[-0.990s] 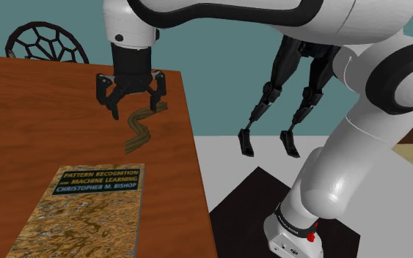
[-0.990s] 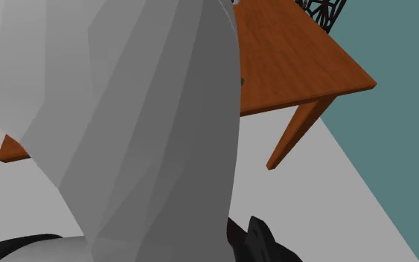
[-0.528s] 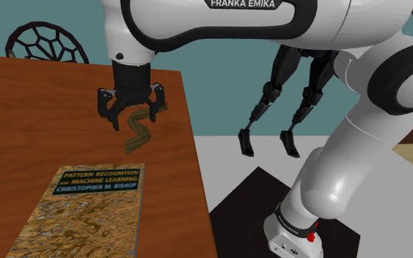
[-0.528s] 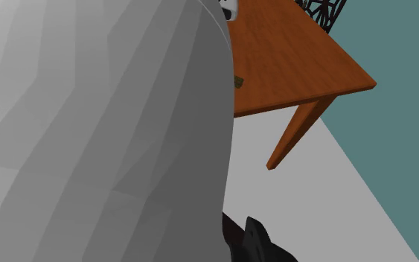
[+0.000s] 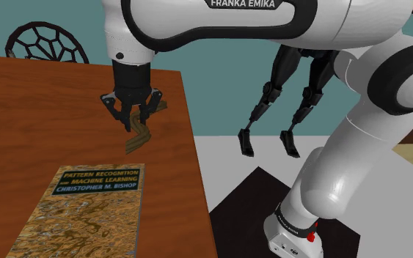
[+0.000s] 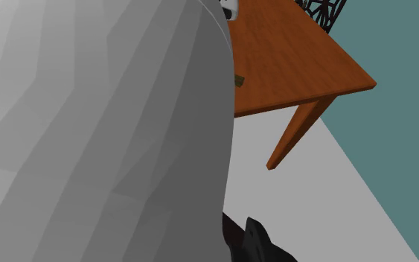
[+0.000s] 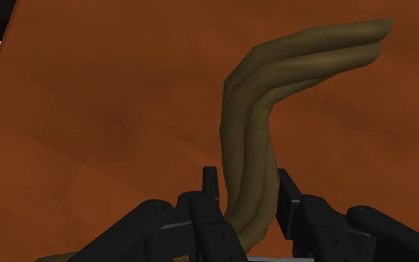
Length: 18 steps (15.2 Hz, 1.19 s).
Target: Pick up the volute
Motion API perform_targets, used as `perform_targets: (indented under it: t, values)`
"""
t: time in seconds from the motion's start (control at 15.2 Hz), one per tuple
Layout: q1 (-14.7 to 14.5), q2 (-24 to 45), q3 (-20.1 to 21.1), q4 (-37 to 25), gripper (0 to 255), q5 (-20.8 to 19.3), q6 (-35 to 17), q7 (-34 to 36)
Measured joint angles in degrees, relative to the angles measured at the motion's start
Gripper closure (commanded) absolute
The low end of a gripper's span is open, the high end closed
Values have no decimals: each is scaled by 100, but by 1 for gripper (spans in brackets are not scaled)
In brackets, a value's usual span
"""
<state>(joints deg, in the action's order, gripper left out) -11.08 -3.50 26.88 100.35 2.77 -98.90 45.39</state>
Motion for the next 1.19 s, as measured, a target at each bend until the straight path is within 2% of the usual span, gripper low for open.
perform_targets:
  t: [0.4,1.19]
  values:
    - [-7,44,10,-243,255,-11,221,25]
    - [-41,322,54,-1450,255,-140,1177,140]
